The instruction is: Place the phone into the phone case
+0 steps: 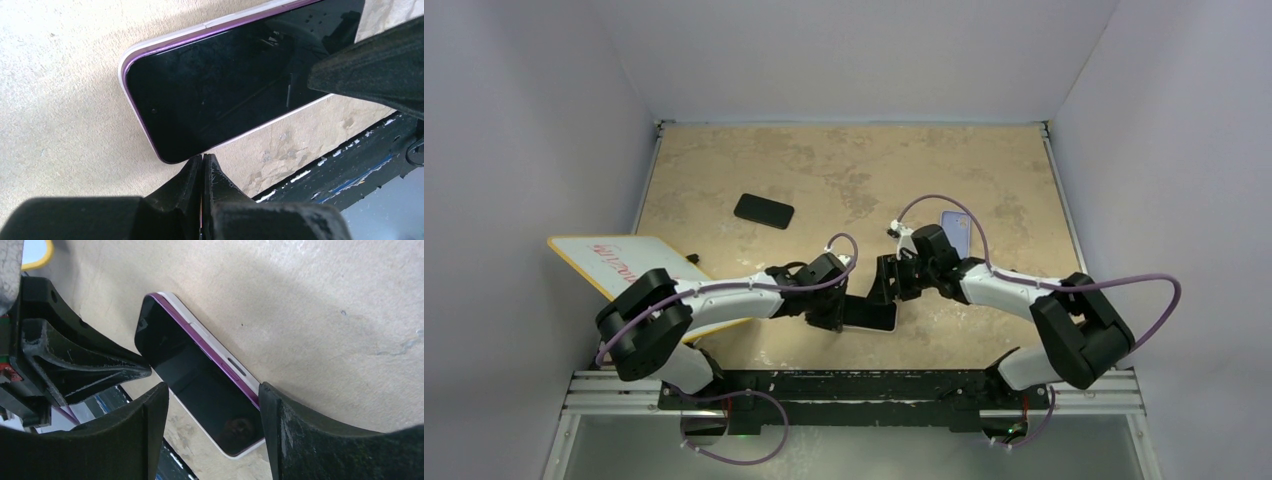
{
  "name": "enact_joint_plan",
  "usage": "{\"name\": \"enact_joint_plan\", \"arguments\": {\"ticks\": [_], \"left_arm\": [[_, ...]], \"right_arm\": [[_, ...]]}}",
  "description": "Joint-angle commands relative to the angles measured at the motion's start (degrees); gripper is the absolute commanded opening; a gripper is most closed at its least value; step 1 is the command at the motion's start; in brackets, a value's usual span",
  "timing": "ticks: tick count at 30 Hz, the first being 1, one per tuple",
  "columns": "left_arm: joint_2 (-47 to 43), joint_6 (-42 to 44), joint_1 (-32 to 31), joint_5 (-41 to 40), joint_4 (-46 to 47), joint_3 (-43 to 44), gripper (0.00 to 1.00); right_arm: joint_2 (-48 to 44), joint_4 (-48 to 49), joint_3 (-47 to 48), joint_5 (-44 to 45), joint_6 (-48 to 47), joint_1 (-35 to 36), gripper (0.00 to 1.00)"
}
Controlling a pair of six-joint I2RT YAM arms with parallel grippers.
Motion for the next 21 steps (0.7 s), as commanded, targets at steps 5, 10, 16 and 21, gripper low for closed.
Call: {"name": "enact_joint_plan", "arguments": {"ticks": [5,10,16,21], "left_arm": [[4.1,-0.1,3.4,-11.2,-0.3,4.9,0.00],[4.3,0.5,7.7,-10.4,2.9,5.4,0.00],[8.1,1.8,11.0,-6.0,6.3,7.6,0.00],[7.7,1.9,11.1,-5.1,5.3,9.7,0.04]], "right_arm": [[-4.6,-2.4,-3.5,-0.8,-1.3,-0.1,0.64],[-9.8,-1.6,-7.1,-0.6,0.9,-0.1,0.60],[-13.1,0.7,-11.0,-1.6,4.9,-0.2,0.56],[-16.6,-1.1,-10.2,2.3,7.4,-0.1,0.61]]}}
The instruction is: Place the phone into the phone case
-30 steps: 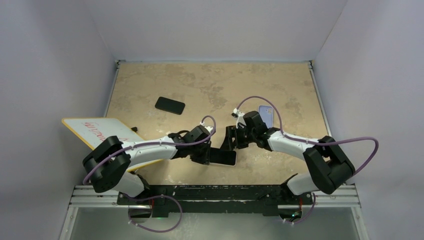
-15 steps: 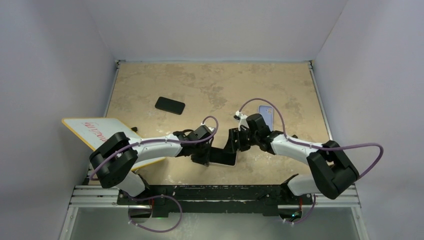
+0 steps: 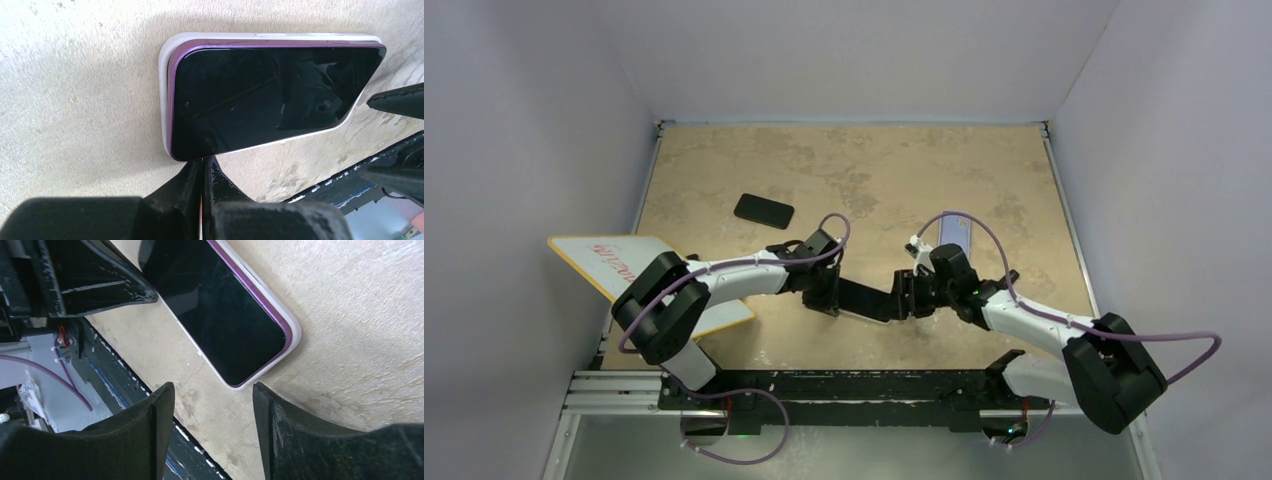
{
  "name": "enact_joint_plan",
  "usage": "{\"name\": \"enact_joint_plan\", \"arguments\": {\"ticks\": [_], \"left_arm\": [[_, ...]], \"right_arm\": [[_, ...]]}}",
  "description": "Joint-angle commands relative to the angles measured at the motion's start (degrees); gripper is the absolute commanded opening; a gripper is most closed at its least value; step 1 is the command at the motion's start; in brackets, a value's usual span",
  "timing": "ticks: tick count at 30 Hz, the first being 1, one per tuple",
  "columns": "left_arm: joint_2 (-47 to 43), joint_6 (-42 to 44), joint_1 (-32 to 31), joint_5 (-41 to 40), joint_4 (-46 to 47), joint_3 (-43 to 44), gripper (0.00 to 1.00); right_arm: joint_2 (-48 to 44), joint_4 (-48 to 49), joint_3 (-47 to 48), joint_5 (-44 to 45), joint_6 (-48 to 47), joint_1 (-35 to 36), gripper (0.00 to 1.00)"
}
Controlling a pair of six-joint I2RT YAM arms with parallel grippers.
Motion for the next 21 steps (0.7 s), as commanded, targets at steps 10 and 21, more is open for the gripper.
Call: {"name": "enact_joint_plan", "arguments": {"ticks": [10,21], "left_arm": [[-5.2,-1.0,2.4,-10.0,4.9,-0.1,0.28],[-5.5,-1.7,2.4,-8.6,5.8,-2.9,0.14]], "right_arm": [[2.3,1.2,10.3,9.4,-2.3,-0.1,0.75],[17.4,3.4,18.3,4.2,-9.0,-0.6,0.77]]}}
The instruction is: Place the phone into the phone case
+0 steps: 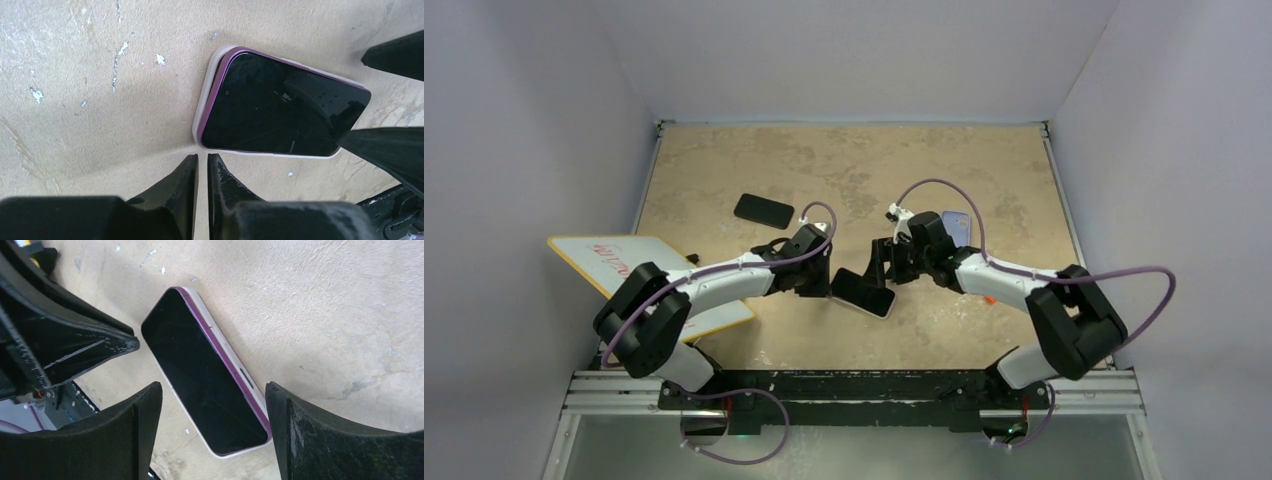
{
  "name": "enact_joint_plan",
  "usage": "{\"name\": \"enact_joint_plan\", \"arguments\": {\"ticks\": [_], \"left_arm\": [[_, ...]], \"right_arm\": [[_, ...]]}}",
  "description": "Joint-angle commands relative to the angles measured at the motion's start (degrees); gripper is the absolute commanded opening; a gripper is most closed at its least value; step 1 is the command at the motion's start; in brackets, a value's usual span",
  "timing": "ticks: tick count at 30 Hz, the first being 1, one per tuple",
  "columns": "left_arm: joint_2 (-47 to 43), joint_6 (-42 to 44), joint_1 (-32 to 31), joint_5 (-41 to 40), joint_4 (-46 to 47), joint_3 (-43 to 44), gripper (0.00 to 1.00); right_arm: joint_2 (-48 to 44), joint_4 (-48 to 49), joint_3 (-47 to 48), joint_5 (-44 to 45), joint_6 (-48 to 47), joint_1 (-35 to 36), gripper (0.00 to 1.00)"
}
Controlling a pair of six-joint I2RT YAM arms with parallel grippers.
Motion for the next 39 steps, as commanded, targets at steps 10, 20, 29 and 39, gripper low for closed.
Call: {"name": "enact_joint_plan", "arguments": {"ticks": [10,20,29,39], "left_arm": [[1.0,-0.8,0.1,2.8,2.2,-1.5,0.00],[1.5,-2.2,-0.1,5.8,4.6,-4.2,0.00],[7.4,-0.3,0.0,2.8,5.4,0.8,0.00],[11.0,1.9,0.1,1.7,5.2,7.3,0.00]], "right_arm": [[7.5,2.5,2.3,-6.9,-4.2,-0.5,0.70],[6.5,2.0,1.2,-6.7,-3.5,-0.5,0.65],[3.7,5.9,-5.4,-8.6,0.4,-0.4,0.60],[-3.4,18.3,-16.1,-11.6,14.9,2.4,0.59]]}}
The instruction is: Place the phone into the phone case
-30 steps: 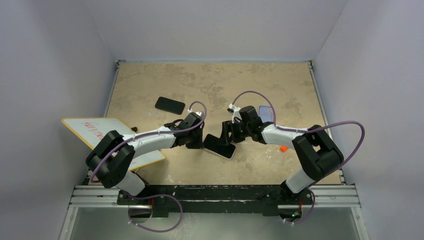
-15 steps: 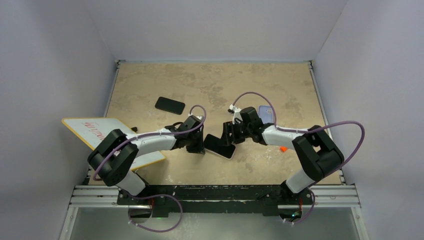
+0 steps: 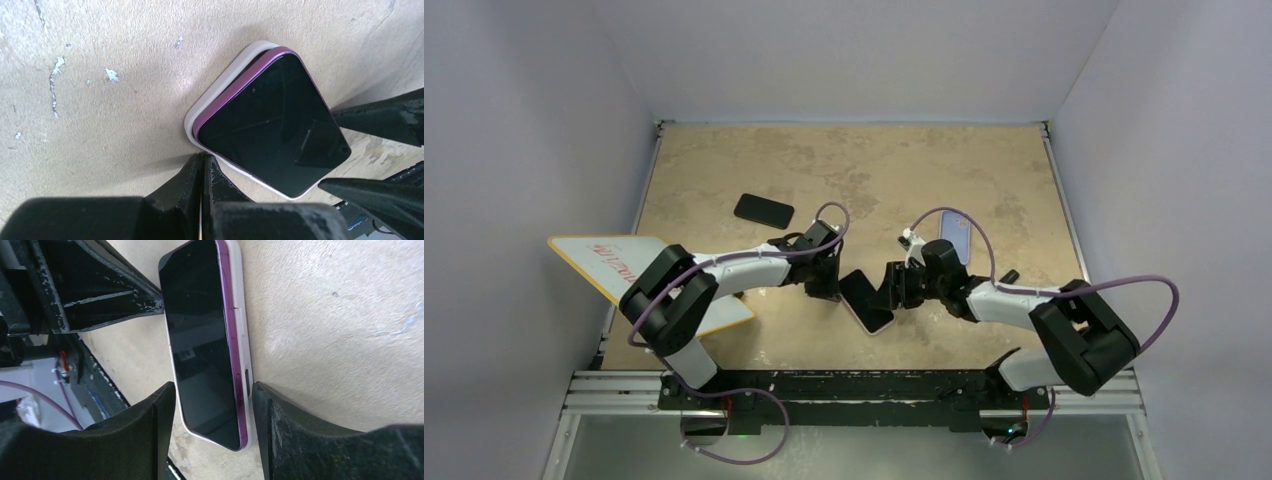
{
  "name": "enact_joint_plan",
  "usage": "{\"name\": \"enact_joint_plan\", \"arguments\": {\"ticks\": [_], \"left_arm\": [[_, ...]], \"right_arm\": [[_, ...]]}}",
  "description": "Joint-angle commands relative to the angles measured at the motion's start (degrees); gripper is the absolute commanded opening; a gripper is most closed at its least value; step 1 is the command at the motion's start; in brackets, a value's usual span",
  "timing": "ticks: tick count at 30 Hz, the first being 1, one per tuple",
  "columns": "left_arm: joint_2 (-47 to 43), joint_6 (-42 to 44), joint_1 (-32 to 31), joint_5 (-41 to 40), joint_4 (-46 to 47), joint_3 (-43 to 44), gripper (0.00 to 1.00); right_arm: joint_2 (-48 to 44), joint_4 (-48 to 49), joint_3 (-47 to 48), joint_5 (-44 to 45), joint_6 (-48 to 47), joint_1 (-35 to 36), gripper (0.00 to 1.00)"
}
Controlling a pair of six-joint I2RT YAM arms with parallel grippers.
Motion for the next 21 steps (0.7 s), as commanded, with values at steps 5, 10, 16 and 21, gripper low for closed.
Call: {"name": "enact_joint_plan", "arguments": {"ticks": [5,10,16,21], "left_arm": [[0.8,2.3,1.0,-4.6,0.7,4.1,0.01],[-5.5,1.2,1.1,-2.2,0.3,1.0,0.12],[-7.8,-0.6,1.1,0.1,1.8,-3.3,0.14],[-5.8,-1.1,1.0,1.1,2.8,-4.7,0.07]], "right_arm": [[-3.1,3.2,-1.8,1.6,13.3,2.0,0.62],[-3.8,1.8,-0.5,10.7,14.5,2.1,0.66],[-1.3,0.5,0.7,12.5,14.4,2.1,0.69],[2.7,-1.6,3.5,11.6,12.9,3.9,0.70]]}}
